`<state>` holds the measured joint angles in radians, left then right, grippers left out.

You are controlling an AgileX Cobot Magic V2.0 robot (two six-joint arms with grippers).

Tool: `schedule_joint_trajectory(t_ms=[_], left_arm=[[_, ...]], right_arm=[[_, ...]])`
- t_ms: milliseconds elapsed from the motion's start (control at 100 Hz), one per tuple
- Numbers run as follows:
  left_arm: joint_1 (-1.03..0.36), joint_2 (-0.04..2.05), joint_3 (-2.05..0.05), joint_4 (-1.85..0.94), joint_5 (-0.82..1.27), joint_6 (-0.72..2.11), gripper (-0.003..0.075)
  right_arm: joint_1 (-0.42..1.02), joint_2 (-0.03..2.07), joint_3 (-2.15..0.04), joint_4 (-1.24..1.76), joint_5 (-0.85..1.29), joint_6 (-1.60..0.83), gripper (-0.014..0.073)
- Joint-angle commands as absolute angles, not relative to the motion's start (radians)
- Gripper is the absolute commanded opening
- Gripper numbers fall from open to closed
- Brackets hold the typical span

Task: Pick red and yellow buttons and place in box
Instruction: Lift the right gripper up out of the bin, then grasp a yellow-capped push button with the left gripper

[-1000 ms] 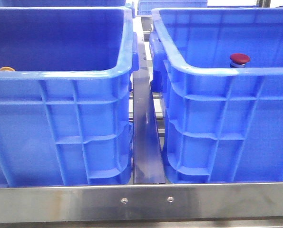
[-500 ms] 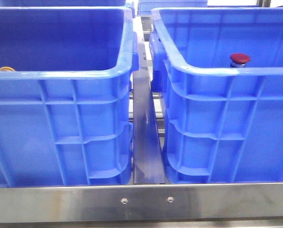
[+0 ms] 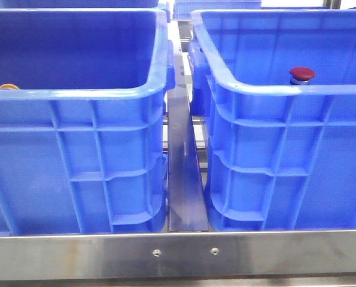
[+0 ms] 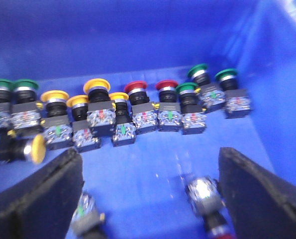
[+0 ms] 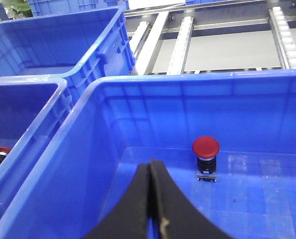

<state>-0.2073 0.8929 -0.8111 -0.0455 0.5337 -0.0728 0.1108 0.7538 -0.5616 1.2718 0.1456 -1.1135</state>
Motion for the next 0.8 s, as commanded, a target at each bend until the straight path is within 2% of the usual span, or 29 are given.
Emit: schedule_joint_trajectory(t_ms=[0,340,790], left_arm=[[-0.205,0.992,-0.907,-0.045,0.46,-0.084,0.0526],[-0.145,1.357,-1.076,-0.033,0.46,-0.084,0.0525],[-0.103,1.546,-1.117,-0.015,0.357,-0.084,0.0525]], right_arm=[[0.111,0.745,-0.588,1.274,0.136,-1.123,-0.0069],[0.111,0.745,-0.588,1.274,0.144,-1.123,-0.0069],[0.111,0.745,-0.588,1.274,0.144,-1.123,-0.0069]])
